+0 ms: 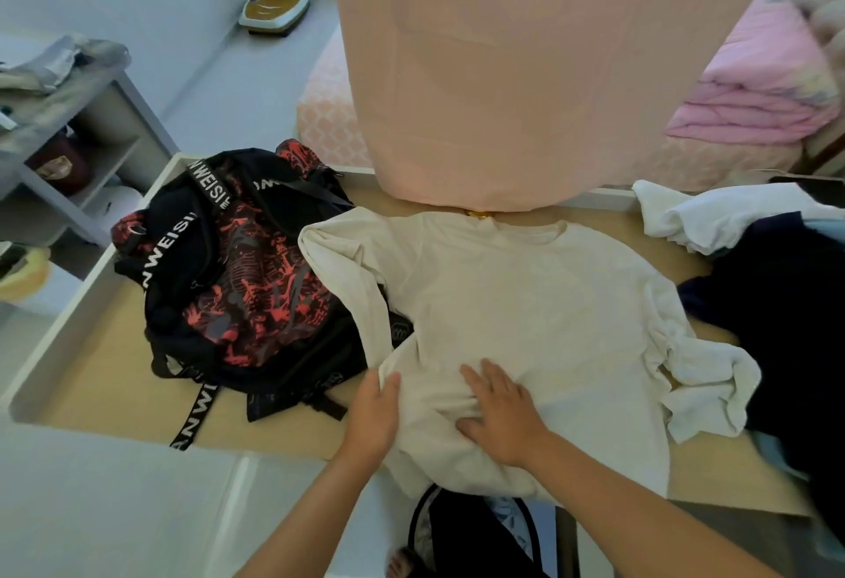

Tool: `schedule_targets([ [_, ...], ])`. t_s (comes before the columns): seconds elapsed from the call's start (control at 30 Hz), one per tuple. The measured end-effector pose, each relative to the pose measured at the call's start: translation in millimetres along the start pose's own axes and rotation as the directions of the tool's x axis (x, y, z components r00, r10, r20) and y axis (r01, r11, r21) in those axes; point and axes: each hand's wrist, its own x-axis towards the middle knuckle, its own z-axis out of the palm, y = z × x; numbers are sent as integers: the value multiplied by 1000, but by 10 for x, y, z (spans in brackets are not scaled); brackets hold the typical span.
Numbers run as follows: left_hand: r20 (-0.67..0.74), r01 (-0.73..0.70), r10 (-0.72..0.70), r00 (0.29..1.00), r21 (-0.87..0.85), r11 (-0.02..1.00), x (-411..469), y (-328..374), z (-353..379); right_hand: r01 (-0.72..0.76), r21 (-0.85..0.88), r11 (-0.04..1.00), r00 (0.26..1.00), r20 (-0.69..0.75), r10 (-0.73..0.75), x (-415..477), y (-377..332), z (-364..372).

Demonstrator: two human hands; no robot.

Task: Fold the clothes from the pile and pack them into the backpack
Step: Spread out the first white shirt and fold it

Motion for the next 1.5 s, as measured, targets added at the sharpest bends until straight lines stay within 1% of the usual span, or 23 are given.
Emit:
schedule_targets([
  [0.07,-37,85,-78,996,318,944,-45,-99,-156,-13,-16,1000,999,48,13,-33,124,5],
  [0.13,-50,152,-162,986,683,714,-105,-254,-300,-21,-35,999,998,56,23,-78,229,20],
  [0.17,-64,127,-122,990,773,621,-126,-326,-344,-29,-32,999,999,40,30,-108,258,25],
  [0.2,-51,37,9,999,827,561,-134,-376,-353,-34,-33,999,999,11,34,-145,275,28],
  [0.27,127,-283,337,933,838,467,-131,-382,-299,-30,-57,998,999,-45,28,-253,301,23],
  [0.33,390,-573,449,804,711,407,-124,-304,-201,-3,-68,998,996,-86,-3,-415,368,32],
  [0.4,593,-671,314,741,665,328,-118,-286,-70,19,-73,997,992,-126,-28,-592,476,51],
  [0.43,640,-676,218,737,698,238,-116,-308,-8,26,-88,996,989,-141,-39,-670,538,66],
  [0.5,635,-648,146,758,759,65,-84,-404,87,32,-141,990,989,-140,-52,-799,646,104],
  [0.57,631,-645,196,750,764,8,-82,-488,139,-2,-187,982,993,-114,-19,-868,751,164],
  [0.7,690,-704,180,701,710,21,6,-580,106,-12,-174,985,993,-121,-10,-894,894,244],
  [0.77,713,-729,153,684,677,104,36,-544,68,52,-145,988,994,-85,-65,-910,906,242],
  [0.83,719,-721,126,684,638,271,44,-373,31,45,7,999,997,-70,-44,-946,916,115],
  [0.9,695,-629,11,719,645,434,88,-116,-20,-47,236,971,999,-8,51,-964,979,-132],
  [1.0,684,-555,-255,684,714,427,227,361,-53,-108,366,924,994,55,94,-899,1105,-575],
  [1.07,672,-510,-320,667,726,461,378,718,28,-107,378,920,994,7,113,-772,1164,-868],
  [1.13,613,-462,-210,761,741,487,592,1036,170,-94,393,915,983,-112,149,-567,1184,-1160],
  [1.2,429,-426,102,898,786,447,835,1275,305,-84,355,931,938,-288,194,-331,1165,-1438],
  [1.23,297,-404,303,905,821,404,930,1358,364,-93,296,951,898,-387,208,-211,1158,-1553],
  [1.3,119,-386,572,811,845,371,1054,1415,481,-163,124,979,827,-524,204,-3,1152,-1709],
  [1.33,126,-419,592,796,820,390,1075,1435,547,-192,67,979,823,-533,198,75,1149,-1739],
  [1.4,324,-540,498,805,746,389,1087,1377,689,-190,22,982,864,-471,178,186,1160,-1700],
  [1.5,618,-657,226,753,726,202,1059,1085,791,-116,20,993,947,-299,117,276,1239,-1428],
])
